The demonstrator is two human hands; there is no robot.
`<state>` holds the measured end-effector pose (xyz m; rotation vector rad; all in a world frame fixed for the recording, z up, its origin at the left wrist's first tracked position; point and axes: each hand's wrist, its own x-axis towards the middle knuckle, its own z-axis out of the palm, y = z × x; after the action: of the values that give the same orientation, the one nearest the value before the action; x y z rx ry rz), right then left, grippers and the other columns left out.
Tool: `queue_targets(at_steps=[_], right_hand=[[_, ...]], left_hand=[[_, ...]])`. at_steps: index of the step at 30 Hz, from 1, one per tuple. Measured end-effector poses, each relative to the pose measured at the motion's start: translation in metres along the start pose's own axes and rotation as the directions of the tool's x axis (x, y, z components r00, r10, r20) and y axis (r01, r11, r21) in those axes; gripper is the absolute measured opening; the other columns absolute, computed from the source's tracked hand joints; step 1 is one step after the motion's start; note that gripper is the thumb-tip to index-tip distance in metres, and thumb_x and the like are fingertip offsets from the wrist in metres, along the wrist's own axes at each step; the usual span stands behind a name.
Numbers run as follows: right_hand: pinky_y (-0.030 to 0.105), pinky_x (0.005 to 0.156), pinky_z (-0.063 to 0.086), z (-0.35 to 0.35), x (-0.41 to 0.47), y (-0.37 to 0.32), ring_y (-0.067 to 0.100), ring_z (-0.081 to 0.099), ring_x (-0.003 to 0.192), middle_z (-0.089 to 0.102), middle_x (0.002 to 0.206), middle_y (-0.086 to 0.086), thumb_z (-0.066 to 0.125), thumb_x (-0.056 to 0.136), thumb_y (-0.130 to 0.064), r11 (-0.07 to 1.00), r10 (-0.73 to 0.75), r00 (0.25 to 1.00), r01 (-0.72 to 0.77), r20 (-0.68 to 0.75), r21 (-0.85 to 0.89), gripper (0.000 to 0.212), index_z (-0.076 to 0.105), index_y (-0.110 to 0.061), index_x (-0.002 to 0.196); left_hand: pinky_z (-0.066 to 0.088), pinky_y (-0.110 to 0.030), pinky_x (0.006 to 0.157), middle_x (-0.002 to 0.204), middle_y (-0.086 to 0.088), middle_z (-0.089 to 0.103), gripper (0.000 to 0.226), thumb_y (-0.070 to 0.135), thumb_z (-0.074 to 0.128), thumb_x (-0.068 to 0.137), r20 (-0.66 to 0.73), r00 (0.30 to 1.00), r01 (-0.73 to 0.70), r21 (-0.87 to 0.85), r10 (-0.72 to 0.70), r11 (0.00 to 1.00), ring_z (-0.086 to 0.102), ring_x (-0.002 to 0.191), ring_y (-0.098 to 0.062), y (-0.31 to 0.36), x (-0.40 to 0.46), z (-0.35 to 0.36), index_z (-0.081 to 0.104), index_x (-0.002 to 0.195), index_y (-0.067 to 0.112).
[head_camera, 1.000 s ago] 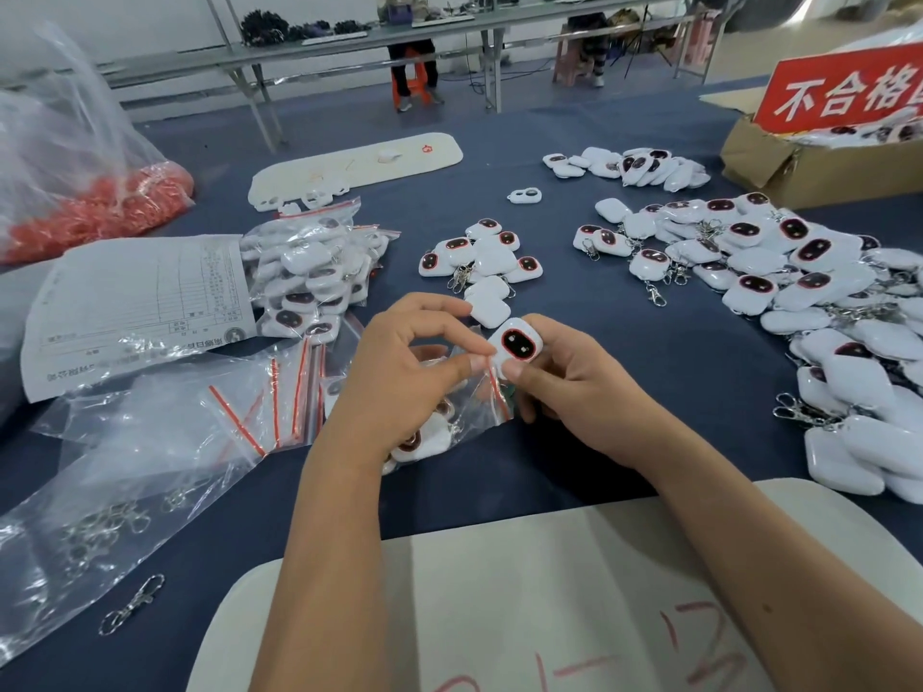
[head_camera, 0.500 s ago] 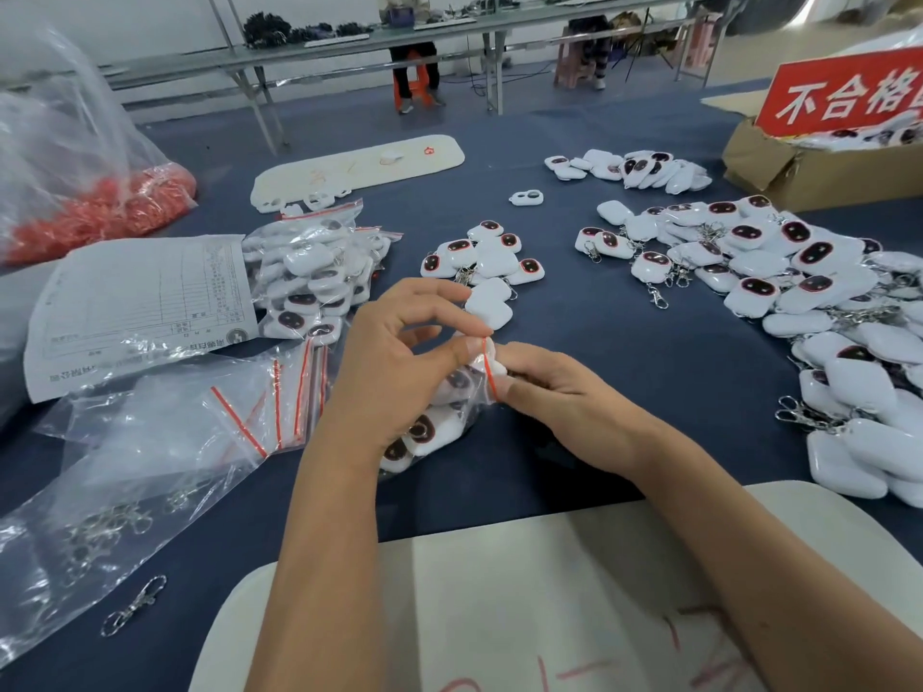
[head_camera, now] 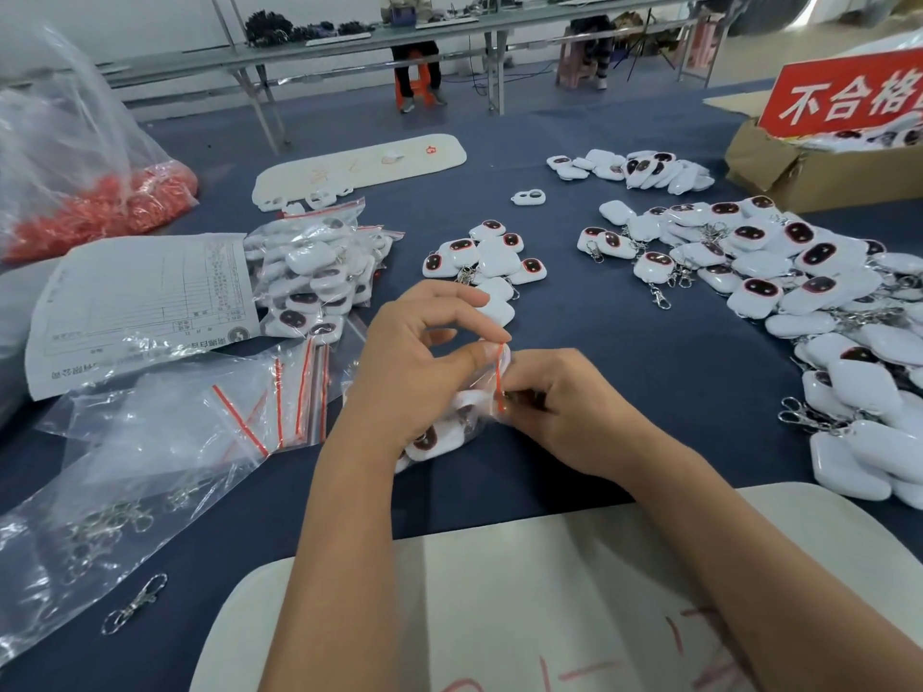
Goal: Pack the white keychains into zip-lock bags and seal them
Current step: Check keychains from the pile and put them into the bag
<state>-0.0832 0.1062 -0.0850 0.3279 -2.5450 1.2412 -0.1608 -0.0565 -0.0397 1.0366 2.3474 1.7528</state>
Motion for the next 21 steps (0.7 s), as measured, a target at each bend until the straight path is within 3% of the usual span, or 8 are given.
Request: queue_targets(at_steps=[2, 4, 7, 10, 13, 16, 18, 21], right_hand=[[0.024, 0.067, 0.042, 0.004, 0.002, -0.001, 0.004, 0.052, 0.070, 0.055, 0.076, -0.019, 0.059, 0.100, -0.012, 0.997, 0.010, 1.000, -0.008, 0.024, -0.079, 0.034, 0.057, -0.031, 0.071], [0.014, 0.061, 0.036, 0.008, 0.001, 0.000, 0.000, 0.050, 0.061, 0.054, 0.067, -0.024, 0.060, 0.098, -0.004, 0.999, 0.047, 0.998, -0.047, -0.037, 0.004, 0.044, 0.052, -0.037, 0.070], [0.015, 0.053, 0.043, 0.003, -0.001, 0.004, 0.004, 0.053, 0.051, 0.067, 0.068, -0.010, 0.065, 0.097, 0.005, 0.927, 0.193, 0.973, -0.139, -0.126, 0.348, 0.023, 0.069, -0.016, 0.089], [0.022, 0.052, 0.047, -0.003, 0.000, 0.005, 0.011, 0.064, 0.057, 0.073, 0.072, 0.004, 0.061, 0.103, -0.004, 0.908, 0.210, 0.977, -0.190, -0.014, 0.372, 0.017, 0.075, -0.009, 0.097], [0.028, 0.058, 0.047, 0.002, -0.001, 0.004, 0.032, 0.064, 0.066, 0.073, 0.070, 0.011, 0.053, 0.103, -0.029, 0.920, 0.194, 0.979, -0.205, 0.068, 0.334, 0.030, 0.078, -0.019, 0.089], [0.035, 0.057, 0.046, 0.000, -0.001, 0.004, 0.048, 0.062, 0.072, 0.070, 0.075, 0.024, 0.046, 0.101, -0.049, 0.859, 0.253, 0.966, -0.201, -0.049, 0.471, 0.047, 0.082, -0.019, 0.098], [0.041, 0.058, 0.045, -0.003, -0.002, 0.005, 0.049, 0.060, 0.068, 0.069, 0.074, 0.024, 0.050, 0.094, -0.065, 0.847, 0.275, 0.959, -0.211, -0.062, 0.488, 0.057, 0.079, -0.015, 0.095], [0.046, 0.061, 0.043, 0.000, -0.004, 0.003, 0.035, 0.055, 0.063, 0.064, 0.076, 0.029, 0.071, 0.086, -0.055, 0.919, 0.208, 0.978, -0.189, -0.017, 0.346, 0.040, 0.077, -0.016, 0.090]], left_hand=[[0.053, -0.047, 0.101, 0.116, 0.005, 0.070, 0.027, -0.002, 0.081, 0.081, 0.011, 1.000, -0.012, 0.013, 0.012, 1.000, 0.065, 0.115, -0.011, 0.001, 0.001, 0.003, 0.080, 0.083, 0.025], [0.054, -0.044, 0.099, 0.115, 0.005, 0.071, 0.026, -0.001, 0.081, 0.082, 0.016, 1.000, -0.019, 0.019, 0.019, 1.000, 0.066, 0.112, -0.009, 0.000, 0.001, 0.005, 0.080, 0.085, 0.024], [0.058, -0.031, 0.091, 0.108, 0.009, 0.073, 0.022, 0.005, 0.077, 0.088, -0.051, 0.999, -0.014, 0.031, 0.016, 0.999, 0.068, 0.102, -0.007, -0.006, 0.004, 0.005, 0.078, 0.100, 0.023], [0.049, -0.011, 0.080, 0.098, 0.014, 0.071, 0.017, 0.019, 0.067, 0.097, -0.136, 0.989, 0.081, 0.194, -0.055, 0.978, 0.065, 0.092, 0.002, -0.016, 0.004, -0.001, 0.073, 0.108, 0.031], [0.047, -0.026, 0.073, 0.085, 0.012, 0.069, 0.018, 0.032, 0.055, 0.103, -0.083, 0.983, 0.183, 0.387, -0.164, 0.904, 0.062, 0.082, -0.003, -0.028, 0.001, -0.006, 0.071, 0.094, 0.028], [0.035, -0.036, 0.062, 0.065, 0.002, 0.056, 0.042, 0.040, 0.048, 0.106, -0.027, 0.981, 0.179, 0.499, -0.191, 0.848, 0.054, 0.067, -0.016, -0.031, 0.001, -0.006, 0.063, 0.076, 0.015], [0.032, -0.035, 0.059, 0.060, 0.003, 0.050, 0.046, 0.042, 0.047, 0.106, -0.024, 0.980, 0.183, 0.511, -0.199, 0.840, 0.050, 0.063, -0.015, -0.030, 0.003, -0.006, 0.061, 0.073, 0.013], [0.030, -0.033, 0.058, 0.057, 0.005, 0.049, 0.049, 0.043, 0.048, 0.106, -0.028, 0.973, 0.210, 0.516, -0.229, 0.830, 0.047, 0.060, -0.011, -0.029, 0.003, -0.007, 0.059, 0.070, 0.013]])
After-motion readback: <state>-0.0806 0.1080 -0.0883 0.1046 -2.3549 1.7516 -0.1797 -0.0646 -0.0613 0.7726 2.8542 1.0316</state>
